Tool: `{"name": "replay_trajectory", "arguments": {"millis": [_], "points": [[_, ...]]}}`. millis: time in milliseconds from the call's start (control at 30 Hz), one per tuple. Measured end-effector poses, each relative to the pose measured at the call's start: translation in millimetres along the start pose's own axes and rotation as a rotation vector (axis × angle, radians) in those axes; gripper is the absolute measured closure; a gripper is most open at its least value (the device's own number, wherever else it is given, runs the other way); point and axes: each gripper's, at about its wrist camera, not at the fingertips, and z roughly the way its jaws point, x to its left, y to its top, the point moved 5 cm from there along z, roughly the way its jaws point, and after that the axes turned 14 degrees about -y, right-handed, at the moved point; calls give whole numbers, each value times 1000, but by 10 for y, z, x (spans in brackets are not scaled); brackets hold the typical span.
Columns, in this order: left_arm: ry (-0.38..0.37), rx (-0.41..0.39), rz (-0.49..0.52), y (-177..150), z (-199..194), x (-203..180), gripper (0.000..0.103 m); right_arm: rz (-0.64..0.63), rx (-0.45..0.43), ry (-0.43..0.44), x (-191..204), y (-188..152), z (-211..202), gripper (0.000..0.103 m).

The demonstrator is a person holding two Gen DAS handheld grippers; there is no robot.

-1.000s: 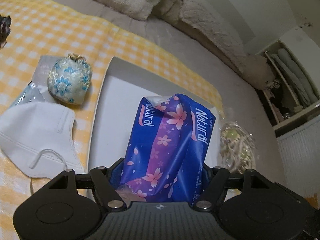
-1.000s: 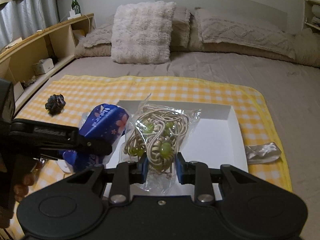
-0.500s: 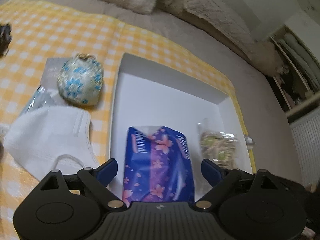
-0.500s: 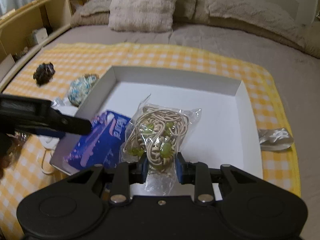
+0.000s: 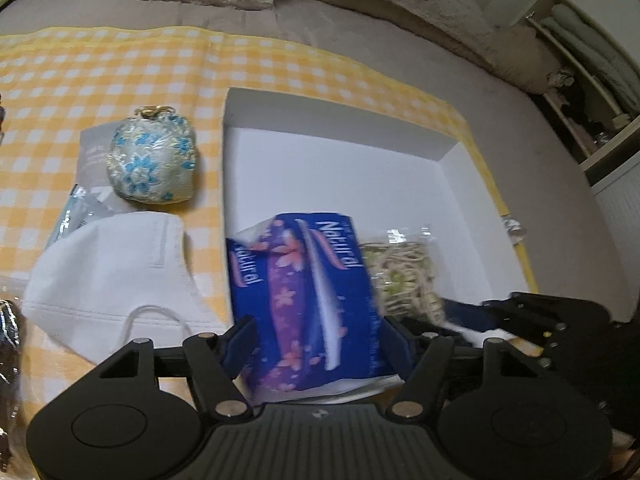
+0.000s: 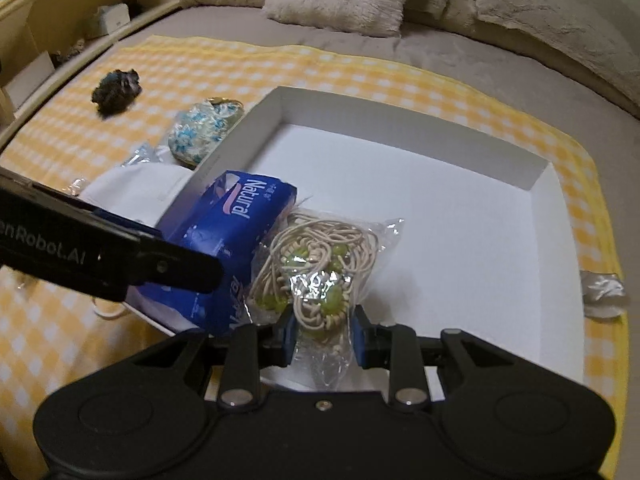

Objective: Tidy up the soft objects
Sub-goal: 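Lower both items into the white box and open both tools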

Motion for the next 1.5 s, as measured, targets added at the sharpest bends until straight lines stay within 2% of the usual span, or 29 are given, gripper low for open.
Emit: {"name": "replay_trajectory", "arguments": {"millis": [133, 233, 267, 367, 500, 700, 933, 1033, 1300, 1433, 1500], "points": [[1, 2, 12, -12, -30, 10, 36, 21, 28, -48, -123, -31, 28, 75], [12, 0, 42, -21, -65, -19, 36, 52, 9, -24, -196, -56, 5, 74], [13, -2, 51, -26, -82, -27, 36, 67, 2, -14, -215, -57, -10, 71], [19, -9, 72, -41, -115, -78, 35, 74, -10, -12, -244, -67, -62, 53], [21, -16, 93, -75, -193, -133, 35, 84, -18, -26, -252, -80, -147, 45], [33, -37, 127, -125, -346, -201, 34, 119, -44, -25, -321, -113, -355, 42], [42, -72, 139, -169, -550, -237, 34, 181, -115, -35, -474, -126, -679, 40], [52, -86, 151, -193, -632, -256, 27, 197, -147, -38, -503, -126, -815, 37], [80, -140, 192, -283, -889, -329, 19, 251, -214, -34, -524, -158, -1152, 30], [114, -179, 222, -339, -1035, -349, 13, 267, -233, -34, -501, -220, -1284, 27], [132, -203, 235, -374, -1113, -354, 9, 269, -242, -43, -480, -246, -1343, 23]]}}
